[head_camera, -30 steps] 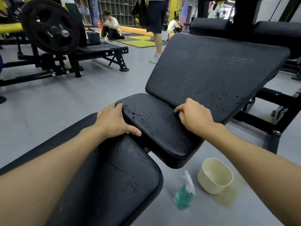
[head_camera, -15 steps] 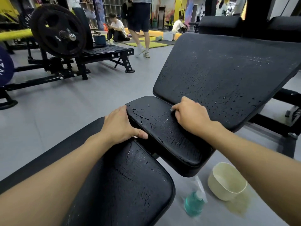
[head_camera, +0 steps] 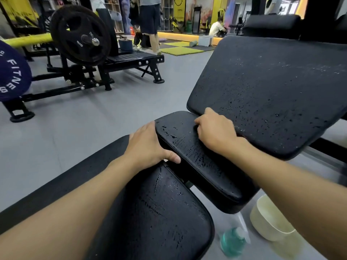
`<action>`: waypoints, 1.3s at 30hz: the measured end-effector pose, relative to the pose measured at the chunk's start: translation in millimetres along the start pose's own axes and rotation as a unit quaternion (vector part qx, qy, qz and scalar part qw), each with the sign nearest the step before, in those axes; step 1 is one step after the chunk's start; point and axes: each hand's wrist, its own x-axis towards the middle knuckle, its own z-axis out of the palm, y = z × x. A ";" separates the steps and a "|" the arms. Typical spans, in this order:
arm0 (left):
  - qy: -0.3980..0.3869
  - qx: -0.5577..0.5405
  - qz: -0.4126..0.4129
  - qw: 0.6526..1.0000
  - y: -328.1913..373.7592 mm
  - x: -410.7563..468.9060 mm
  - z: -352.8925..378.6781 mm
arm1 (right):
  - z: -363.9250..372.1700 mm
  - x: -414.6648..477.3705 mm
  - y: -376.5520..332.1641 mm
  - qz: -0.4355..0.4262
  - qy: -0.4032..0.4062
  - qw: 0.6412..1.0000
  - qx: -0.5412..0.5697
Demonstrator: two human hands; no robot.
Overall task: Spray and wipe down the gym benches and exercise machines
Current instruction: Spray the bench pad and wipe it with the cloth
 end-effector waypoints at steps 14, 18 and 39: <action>-0.002 -0.004 -0.005 1.000 -0.2 -1.6 -0.8 | 11.6 25.9 -20.5 -0.023 -0.011 0.999 0.033; -0.008 -0.006 -0.024 1.000 2.0 -3.4 -2.1 | 5.9 -4.3 -55.7 -0.174 -0.037 0.981 0.079; -0.014 -0.007 -0.041 0.999 4.8 -6.2 -3.8 | 27.2 85.4 -32.2 -0.011 -0.029 0.998 0.051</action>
